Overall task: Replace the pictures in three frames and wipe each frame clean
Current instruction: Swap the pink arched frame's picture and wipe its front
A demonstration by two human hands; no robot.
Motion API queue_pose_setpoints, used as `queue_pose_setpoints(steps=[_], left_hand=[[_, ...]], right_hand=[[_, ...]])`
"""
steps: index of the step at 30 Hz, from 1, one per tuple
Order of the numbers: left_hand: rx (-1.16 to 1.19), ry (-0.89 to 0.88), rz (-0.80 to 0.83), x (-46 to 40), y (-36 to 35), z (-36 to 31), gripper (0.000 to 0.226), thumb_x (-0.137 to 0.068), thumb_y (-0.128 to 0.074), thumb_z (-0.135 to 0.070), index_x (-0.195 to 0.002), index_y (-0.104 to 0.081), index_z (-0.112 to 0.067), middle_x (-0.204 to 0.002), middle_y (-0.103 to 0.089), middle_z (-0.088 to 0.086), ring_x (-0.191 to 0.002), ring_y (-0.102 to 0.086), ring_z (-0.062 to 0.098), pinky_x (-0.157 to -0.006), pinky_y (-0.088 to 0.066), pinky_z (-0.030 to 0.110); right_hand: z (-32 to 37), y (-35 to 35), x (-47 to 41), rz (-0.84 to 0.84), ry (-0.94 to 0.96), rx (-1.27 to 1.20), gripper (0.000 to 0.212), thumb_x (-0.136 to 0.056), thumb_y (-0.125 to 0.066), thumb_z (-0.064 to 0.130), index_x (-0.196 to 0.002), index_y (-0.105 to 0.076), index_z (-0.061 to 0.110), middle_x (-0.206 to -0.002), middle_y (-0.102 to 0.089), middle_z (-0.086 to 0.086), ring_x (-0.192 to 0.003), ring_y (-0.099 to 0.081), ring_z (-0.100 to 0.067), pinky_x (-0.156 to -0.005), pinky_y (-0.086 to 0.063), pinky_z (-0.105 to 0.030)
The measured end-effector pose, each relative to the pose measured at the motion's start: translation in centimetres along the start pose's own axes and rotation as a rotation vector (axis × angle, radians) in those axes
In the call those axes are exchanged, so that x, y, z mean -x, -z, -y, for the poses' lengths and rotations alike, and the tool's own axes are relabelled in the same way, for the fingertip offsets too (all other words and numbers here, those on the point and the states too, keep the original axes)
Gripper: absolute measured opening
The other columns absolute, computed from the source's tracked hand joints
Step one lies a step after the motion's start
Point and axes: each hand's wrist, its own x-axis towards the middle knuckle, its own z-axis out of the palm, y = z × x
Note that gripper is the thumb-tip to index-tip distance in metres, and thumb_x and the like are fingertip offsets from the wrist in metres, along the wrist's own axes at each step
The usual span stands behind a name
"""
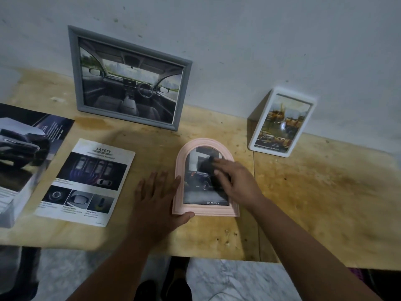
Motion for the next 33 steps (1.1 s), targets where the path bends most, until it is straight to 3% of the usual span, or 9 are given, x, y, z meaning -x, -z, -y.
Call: queue_pose_setpoints(steps=[5, 9, 12, 15, 19, 22, 26, 30, 33], left_hand=[[0.002, 0.014, 0.030, -0.1, -0.1, 0.3, 0.109, -0.075, -0.037, -0.096, -0.162, -0.023, -0.031, -0.170, -0.018, 0.010, -0.157, -0.015, 0.036, -0.123, -0.014, 0.059], [-0.002, 0.001, 0.019, -0.2, -0.3, 0.3, 0.111, -0.074, -0.040, -0.095, -0.161, -0.027, -0.028, -0.169, -0.023, 0.012, -0.155, -0.021, 0.038, -0.122, -0.017, 0.060], [-0.007, -0.006, 0.014, -0.2, -0.4, 0.3, 0.111, -0.074, -0.041, -0.095, -0.160, -0.029, -0.026, -0.168, -0.024, 0.013, -0.154, -0.023, 0.039, -0.121, -0.019, 0.060], [-0.004, 0.006, 0.027, -0.1, -0.2, 0.2, 0.110, -0.074, -0.039, -0.095, -0.161, -0.028, -0.028, -0.169, -0.023, 0.012, -0.155, -0.021, 0.038, -0.122, -0.017, 0.060], [0.010, 0.009, 0.056, -0.3, -0.4, 0.4, 0.110, -0.076, -0.032, -0.097, -0.163, -0.015, -0.031, -0.172, -0.009, 0.008, -0.158, -0.007, 0.034, -0.125, -0.010, 0.058], [0.004, 0.007, 0.059, -0.3, -0.7, 0.6, 0.110, -0.078, -0.029, -0.096, -0.164, -0.014, -0.029, -0.172, -0.010, 0.008, -0.158, -0.007, 0.034, -0.125, -0.010, 0.058], [-0.010, 0.015, 0.054, -0.2, -1.0, 0.6, 0.111, -0.077, -0.030, -0.096, -0.162, -0.025, -0.025, -0.169, -0.024, 0.011, -0.155, -0.020, 0.037, -0.123, -0.016, 0.058], [-0.013, 0.000, 0.050, -0.1, -0.9, 0.6, 0.110, -0.078, -0.030, -0.096, -0.162, -0.023, -0.025, -0.169, -0.022, 0.011, -0.156, -0.019, 0.037, -0.123, -0.016, 0.059], [0.000, 0.002, 0.062, -0.1, -0.7, 0.6, 0.110, -0.078, -0.030, -0.096, -0.162, -0.022, -0.026, -0.170, -0.018, 0.010, -0.157, -0.016, 0.036, -0.123, -0.016, 0.060]], right_hand=[[-1.3, -3.1, -0.7, 0.019, -0.136, 0.292, 0.034, -0.106, -0.046, 0.031, -0.131, -0.068, 0.021, -0.145, -0.059, 0.002, -0.116, -0.053, -0.028, -0.087, -0.050, -0.038], [0.9, -4.4, 4.8, -0.040, -0.147, 0.185, 0.029, -0.104, -0.047, 0.028, -0.119, -0.070, 0.019, -0.122, -0.069, 0.004, -0.100, -0.058, -0.022, -0.076, -0.048, -0.032], [3.1, -3.3, 7.4, 0.101, -0.127, 0.111, 0.027, -0.103, -0.049, 0.032, -0.111, -0.072, 0.023, -0.108, -0.071, 0.005, -0.095, -0.061, -0.017, -0.074, -0.041, -0.025], [3.6, -0.2, 3.7, 0.193, -0.233, 0.004, 0.024, -0.102, -0.051, 0.034, -0.111, -0.073, 0.029, -0.095, -0.075, 0.001, -0.078, -0.069, -0.017, -0.071, -0.056, -0.035], [1.7, 0.1, -2.9, -0.098, -0.157, 0.171, 0.029, -0.103, -0.051, 0.032, -0.120, -0.072, 0.021, -0.122, -0.069, -0.002, -0.105, -0.060, -0.028, -0.080, -0.054, -0.040], [0.3, -3.5, -2.2, -0.015, -0.139, 0.381, 0.032, -0.103, -0.049, 0.030, -0.127, -0.067, 0.017, -0.135, -0.058, -0.005, -0.112, -0.053, -0.033, -0.077, -0.053, -0.042], [1.1, -5.3, 2.5, 0.047, 0.050, 0.291, 0.030, -0.100, -0.053, 0.031, -0.122, -0.069, 0.018, -0.129, -0.059, -0.004, -0.104, -0.056, -0.028, -0.069, -0.056, -0.040], [1.2, -3.3, 4.3, 0.317, 0.282, 0.352, 0.034, -0.103, -0.045, 0.037, -0.123, -0.069, 0.023, -0.126, -0.057, 0.001, -0.101, -0.055, -0.022, -0.072, -0.051, -0.038], [1.2, -0.2, 1.6, 0.413, 0.244, 0.320, 0.032, -0.102, -0.047, 0.033, -0.120, -0.072, 0.023, -0.124, -0.062, 0.002, -0.103, -0.061, -0.023, -0.077, -0.056, -0.039]])
